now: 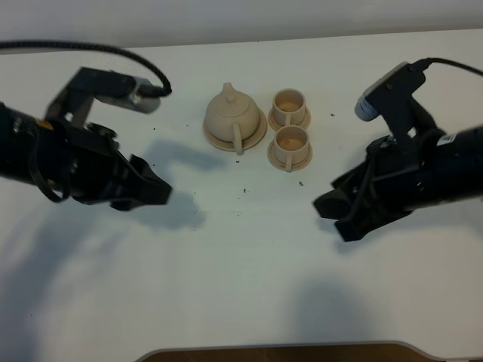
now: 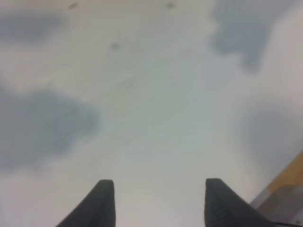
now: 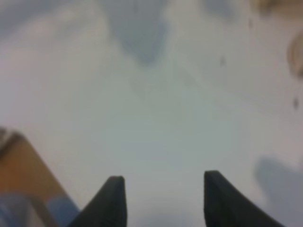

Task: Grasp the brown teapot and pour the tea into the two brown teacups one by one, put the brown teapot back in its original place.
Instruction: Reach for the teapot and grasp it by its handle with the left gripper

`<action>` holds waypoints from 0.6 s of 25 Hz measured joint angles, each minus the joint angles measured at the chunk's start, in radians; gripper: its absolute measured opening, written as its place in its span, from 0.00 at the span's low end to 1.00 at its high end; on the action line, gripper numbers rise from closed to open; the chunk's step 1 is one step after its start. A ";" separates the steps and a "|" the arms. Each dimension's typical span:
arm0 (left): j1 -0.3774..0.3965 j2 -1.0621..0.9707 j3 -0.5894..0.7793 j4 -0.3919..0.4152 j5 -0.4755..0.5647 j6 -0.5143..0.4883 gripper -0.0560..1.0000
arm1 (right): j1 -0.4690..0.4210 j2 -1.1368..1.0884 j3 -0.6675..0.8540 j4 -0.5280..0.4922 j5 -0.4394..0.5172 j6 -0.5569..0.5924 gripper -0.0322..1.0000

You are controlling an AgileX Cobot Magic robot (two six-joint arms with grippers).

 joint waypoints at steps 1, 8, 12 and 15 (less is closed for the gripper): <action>0.000 0.000 -0.021 0.044 0.016 -0.047 0.46 | 0.000 -0.001 -0.033 -0.104 0.036 0.107 0.42; 0.001 0.013 -0.152 0.134 0.057 -0.144 0.46 | 0.000 -0.009 -0.161 -0.616 0.302 0.618 0.42; 0.001 0.097 -0.255 0.134 0.093 -0.150 0.46 | 0.000 -0.050 -0.160 -0.740 0.436 0.729 0.42; 0.001 0.181 -0.316 0.135 0.104 -0.151 0.46 | 0.000 -0.141 -0.160 -0.754 0.486 0.748 0.42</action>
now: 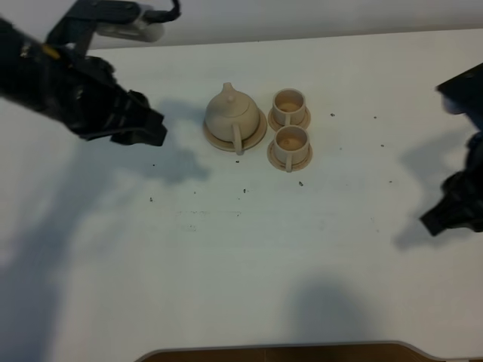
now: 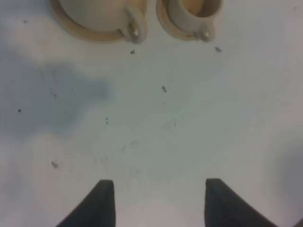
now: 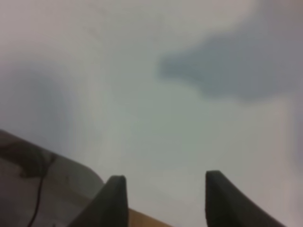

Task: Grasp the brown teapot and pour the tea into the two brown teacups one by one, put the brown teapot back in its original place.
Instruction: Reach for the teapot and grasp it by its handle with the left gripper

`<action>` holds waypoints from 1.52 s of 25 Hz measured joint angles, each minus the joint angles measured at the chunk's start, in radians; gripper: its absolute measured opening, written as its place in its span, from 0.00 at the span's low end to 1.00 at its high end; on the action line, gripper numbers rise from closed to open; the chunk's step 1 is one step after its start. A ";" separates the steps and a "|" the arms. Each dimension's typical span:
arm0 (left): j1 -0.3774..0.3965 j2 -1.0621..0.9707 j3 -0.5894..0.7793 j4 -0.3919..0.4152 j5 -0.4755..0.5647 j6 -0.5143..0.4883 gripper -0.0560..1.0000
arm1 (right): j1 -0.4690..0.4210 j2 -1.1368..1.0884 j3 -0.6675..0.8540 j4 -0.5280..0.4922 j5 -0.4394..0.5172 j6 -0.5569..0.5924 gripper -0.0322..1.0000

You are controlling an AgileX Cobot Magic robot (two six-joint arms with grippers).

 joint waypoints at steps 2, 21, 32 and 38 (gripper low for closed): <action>0.000 0.048 -0.032 0.000 0.002 -0.002 0.46 | 0.000 -0.073 0.000 0.000 0.017 0.001 0.42; 0.000 0.193 -0.122 -0.001 -0.037 -0.074 0.46 | 0.000 -0.833 0.450 0.000 -0.043 -0.008 0.42; 0.000 0.193 -0.122 -0.002 -0.066 -0.074 0.46 | -0.002 -0.909 0.496 0.000 -0.067 -0.013 0.42; 0.000 0.193 -0.122 -0.014 -0.091 -0.070 0.46 | -0.152 -0.920 0.496 0.011 -0.071 -0.014 0.42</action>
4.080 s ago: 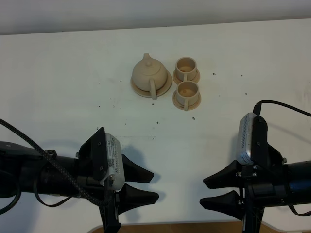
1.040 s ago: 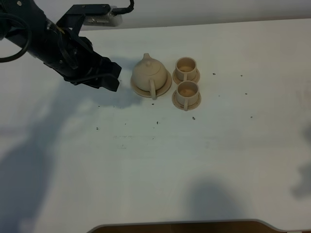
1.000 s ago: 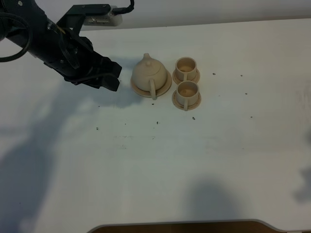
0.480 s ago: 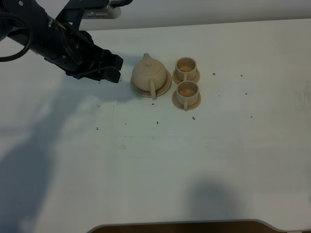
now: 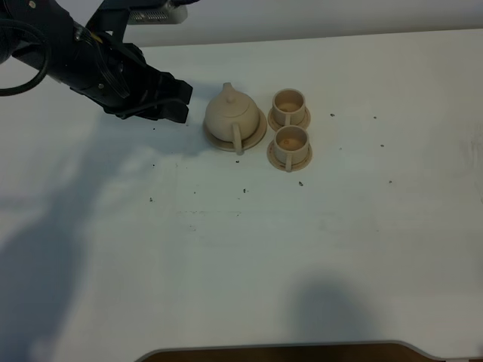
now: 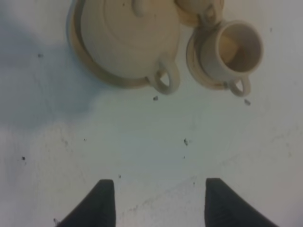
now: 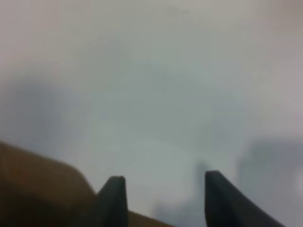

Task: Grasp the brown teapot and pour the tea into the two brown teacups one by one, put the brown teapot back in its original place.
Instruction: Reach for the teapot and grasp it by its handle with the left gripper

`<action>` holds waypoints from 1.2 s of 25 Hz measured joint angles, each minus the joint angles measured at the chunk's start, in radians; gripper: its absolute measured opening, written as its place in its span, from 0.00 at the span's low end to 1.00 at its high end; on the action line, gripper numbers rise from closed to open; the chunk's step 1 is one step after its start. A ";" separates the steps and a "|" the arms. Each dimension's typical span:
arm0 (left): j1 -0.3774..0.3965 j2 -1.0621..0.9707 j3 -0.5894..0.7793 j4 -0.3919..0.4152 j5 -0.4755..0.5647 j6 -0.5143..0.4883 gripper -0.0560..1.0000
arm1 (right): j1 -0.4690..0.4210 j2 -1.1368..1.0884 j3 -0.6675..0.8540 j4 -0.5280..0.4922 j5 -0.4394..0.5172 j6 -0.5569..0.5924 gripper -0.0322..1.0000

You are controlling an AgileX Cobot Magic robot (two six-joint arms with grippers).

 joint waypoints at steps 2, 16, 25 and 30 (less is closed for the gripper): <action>0.000 0.000 0.000 -0.001 -0.001 0.007 0.46 | -0.070 0.000 0.000 0.000 0.000 0.000 0.42; 0.000 0.000 0.000 -0.004 -0.019 0.039 0.46 | -0.262 -0.149 0.000 0.001 0.000 0.000 0.42; 0.000 0.000 0.000 -0.004 -0.023 0.063 0.46 | -0.262 -0.312 0.000 0.001 0.000 -0.001 0.42; 0.000 0.000 0.000 -0.004 -0.023 0.069 0.46 | -0.262 -0.314 0.001 0.001 0.000 -0.001 0.42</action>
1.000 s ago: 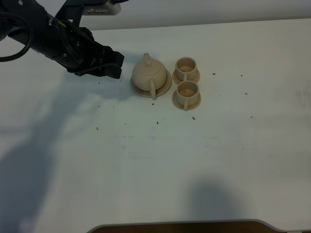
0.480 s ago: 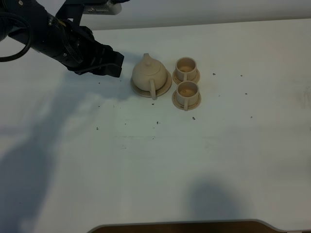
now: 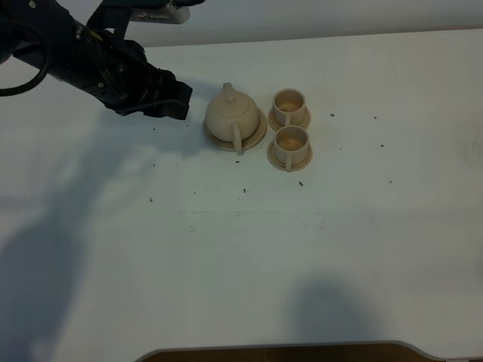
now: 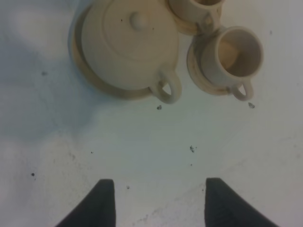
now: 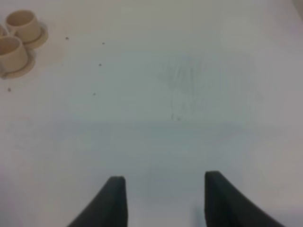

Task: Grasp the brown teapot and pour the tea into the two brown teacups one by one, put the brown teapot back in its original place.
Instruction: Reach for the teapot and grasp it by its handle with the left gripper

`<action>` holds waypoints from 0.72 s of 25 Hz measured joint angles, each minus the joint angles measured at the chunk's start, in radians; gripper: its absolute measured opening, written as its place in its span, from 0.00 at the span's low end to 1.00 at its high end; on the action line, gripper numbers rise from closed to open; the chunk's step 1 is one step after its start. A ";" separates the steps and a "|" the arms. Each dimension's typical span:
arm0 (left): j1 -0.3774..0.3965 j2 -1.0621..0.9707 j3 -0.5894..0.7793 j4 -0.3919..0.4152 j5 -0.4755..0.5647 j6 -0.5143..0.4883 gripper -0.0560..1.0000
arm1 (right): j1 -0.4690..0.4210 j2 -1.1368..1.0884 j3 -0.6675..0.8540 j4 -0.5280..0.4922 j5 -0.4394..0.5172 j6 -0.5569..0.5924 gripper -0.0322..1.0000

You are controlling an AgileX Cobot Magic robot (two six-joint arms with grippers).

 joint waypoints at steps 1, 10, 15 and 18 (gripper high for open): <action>0.000 0.000 0.000 0.000 0.000 0.001 0.46 | 0.000 0.000 0.000 0.000 0.000 0.000 0.42; 0.000 0.000 0.000 0.000 -0.005 0.032 0.46 | 0.000 0.000 0.000 0.000 0.000 -0.001 0.42; 0.000 0.003 -0.010 0.000 -0.013 0.052 0.46 | 0.000 0.000 0.000 0.000 0.000 -0.001 0.42; -0.003 0.017 -0.055 0.000 0.028 0.035 0.46 | 0.000 0.000 0.000 0.000 0.000 -0.001 0.42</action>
